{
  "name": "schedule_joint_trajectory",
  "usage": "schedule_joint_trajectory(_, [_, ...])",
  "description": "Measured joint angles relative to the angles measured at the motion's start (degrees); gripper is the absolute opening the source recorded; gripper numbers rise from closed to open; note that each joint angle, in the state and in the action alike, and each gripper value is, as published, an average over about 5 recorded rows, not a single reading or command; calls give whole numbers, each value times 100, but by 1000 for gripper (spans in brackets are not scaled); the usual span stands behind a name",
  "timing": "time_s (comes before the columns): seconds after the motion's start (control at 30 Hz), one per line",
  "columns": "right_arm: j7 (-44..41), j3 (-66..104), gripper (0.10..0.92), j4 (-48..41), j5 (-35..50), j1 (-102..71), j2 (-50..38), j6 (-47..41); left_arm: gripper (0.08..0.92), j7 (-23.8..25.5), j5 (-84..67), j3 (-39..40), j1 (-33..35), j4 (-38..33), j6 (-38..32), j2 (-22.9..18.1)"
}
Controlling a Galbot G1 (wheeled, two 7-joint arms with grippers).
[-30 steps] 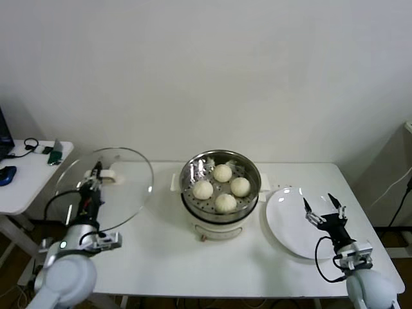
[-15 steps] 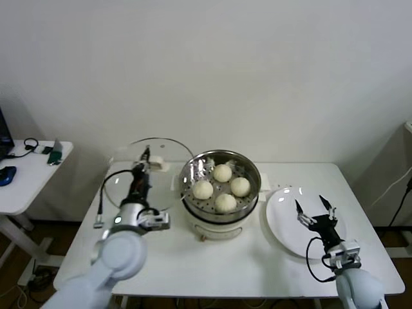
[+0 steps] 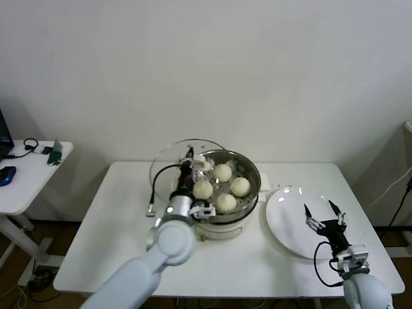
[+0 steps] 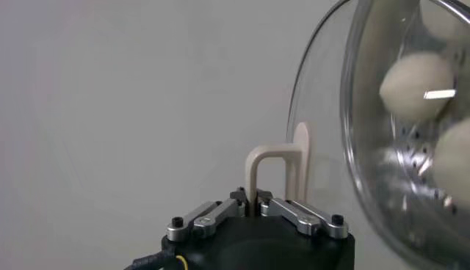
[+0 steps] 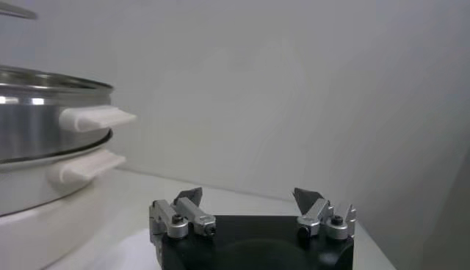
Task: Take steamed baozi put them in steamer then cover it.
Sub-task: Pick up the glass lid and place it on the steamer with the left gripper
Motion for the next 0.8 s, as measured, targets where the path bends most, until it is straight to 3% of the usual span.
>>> schedule_joint_trajectory(0.37, [-34, 194, 823, -56, 5, -96, 22, 88, 149, -24, 197, 314, -149, 664, -3, -846])
schedule_joint_trajectory(0.8, [-74, 280, 823, -109, -11, -116, 78, 169, 149, -244, 236, 325, -236, 1216, -3, -1224])
